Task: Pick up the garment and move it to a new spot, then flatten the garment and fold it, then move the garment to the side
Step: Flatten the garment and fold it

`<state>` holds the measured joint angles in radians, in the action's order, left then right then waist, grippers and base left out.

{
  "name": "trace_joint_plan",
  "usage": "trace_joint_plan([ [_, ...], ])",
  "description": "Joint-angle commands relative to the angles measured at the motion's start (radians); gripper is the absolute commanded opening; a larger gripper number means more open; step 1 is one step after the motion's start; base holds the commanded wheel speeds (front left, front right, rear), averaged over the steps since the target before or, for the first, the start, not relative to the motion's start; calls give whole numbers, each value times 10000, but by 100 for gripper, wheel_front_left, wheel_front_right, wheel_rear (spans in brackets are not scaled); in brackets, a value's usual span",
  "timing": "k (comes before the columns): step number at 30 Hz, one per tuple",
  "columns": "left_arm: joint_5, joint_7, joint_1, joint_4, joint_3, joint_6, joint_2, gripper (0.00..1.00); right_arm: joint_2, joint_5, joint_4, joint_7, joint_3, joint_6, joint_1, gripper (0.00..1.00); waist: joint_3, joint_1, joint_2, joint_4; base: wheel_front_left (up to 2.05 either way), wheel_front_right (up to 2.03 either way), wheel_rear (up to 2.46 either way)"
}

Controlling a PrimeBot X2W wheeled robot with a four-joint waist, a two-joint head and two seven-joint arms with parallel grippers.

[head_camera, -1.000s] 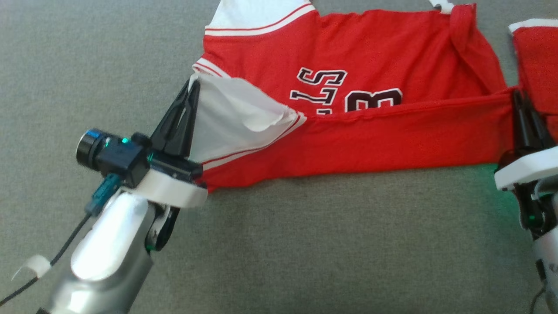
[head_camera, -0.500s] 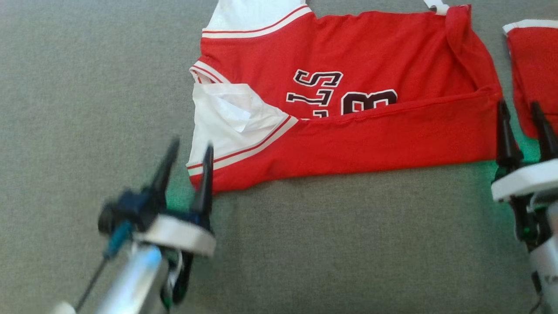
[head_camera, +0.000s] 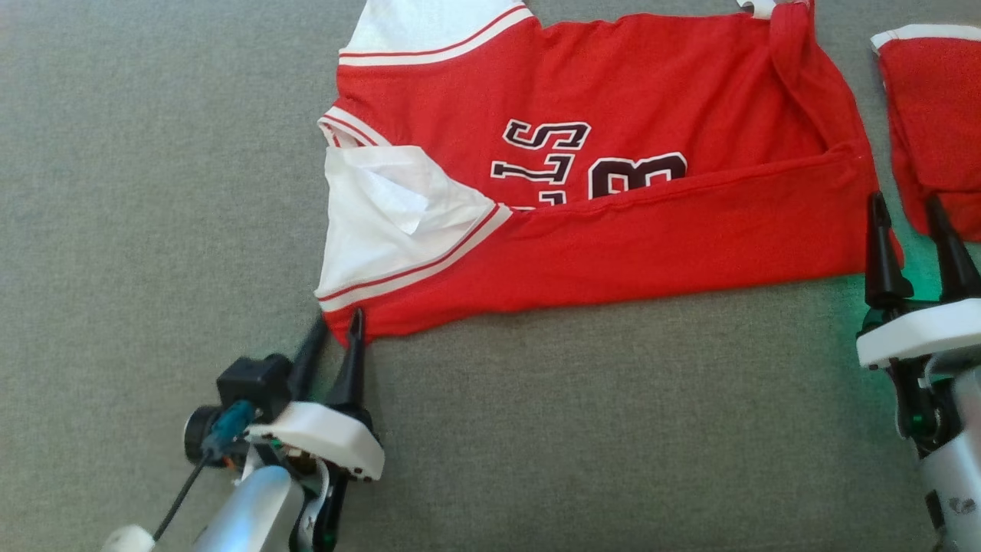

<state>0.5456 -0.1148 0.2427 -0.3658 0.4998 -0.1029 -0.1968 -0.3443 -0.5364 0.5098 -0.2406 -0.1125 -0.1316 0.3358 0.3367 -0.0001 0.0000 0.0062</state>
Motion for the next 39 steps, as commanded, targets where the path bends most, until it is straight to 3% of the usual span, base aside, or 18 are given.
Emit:
trace_joint_plan([
  [1,59,248,43,-51,-104,-23,-136,24,-82,54,-233,-93,-75,9,15,100,-3,1,0,-4,0,0,0],
  [2,70,326,31,-42,-75,-15,-153,0,-69,55,-196,-61,-76,9,14,100,-9,1,0,-1,0,0,0],
  [14,-9,367,-201,763,-61,-139,-583,0,322,592,1162,1329,445,9,216,100,-186,1,0,190,0,0,0],
  [15,-32,380,-216,843,-63,-164,-640,0,372,662,1216,1439,484,9,251,81,-201,1,0,205,0,0,0],
  [17,-72,383,-246,1021,-68,-218,-722,0,453,745,1242,1627,513,9,285,0,-246,1,0,238,0,0,0],
  [26,-191,608,-904,1984,12,-517,-1168,0,203,713,606,2210,737,9,-435,0,-815,1,0,365,0,0,0],
  [32,-255,852,-1876,2892,154,-819,-1554,0,-304,604,-461,2715,1223,9,-1794,0,-1222,1,0,464,0,0,0],
  [39,-205,1201,-2845,3583,514,-1020,-1669,0,-403,607,-1873,3438,1835,9,-3337,0,-1564,1,0,477,0,0,0],
])
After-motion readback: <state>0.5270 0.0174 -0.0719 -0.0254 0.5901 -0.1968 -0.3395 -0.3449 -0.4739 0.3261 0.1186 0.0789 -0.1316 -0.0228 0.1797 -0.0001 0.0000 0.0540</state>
